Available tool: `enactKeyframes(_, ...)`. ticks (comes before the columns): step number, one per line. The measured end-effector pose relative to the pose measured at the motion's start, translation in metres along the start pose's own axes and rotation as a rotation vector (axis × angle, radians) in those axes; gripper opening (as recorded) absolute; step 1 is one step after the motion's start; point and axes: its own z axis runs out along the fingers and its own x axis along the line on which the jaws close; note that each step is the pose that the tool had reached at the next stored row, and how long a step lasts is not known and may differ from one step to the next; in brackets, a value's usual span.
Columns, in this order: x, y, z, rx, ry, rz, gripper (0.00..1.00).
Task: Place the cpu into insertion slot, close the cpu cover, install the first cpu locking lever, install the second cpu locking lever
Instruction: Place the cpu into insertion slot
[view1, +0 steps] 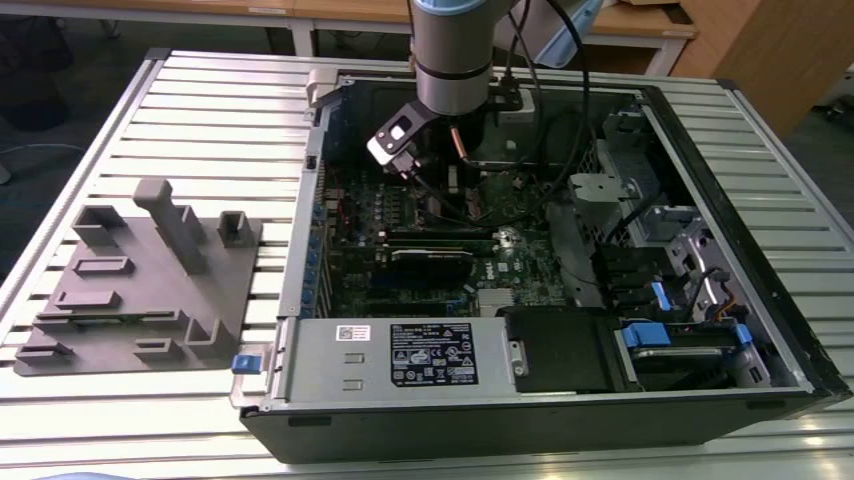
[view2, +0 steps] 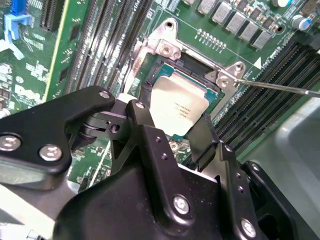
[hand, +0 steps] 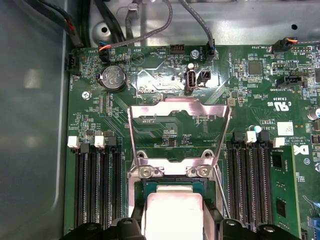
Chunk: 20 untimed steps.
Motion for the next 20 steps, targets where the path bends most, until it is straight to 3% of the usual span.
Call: enactKeyframes(20,-0.0002,0.0000,-0.0012,-0.0013,0.0021,-0.027,0.54)
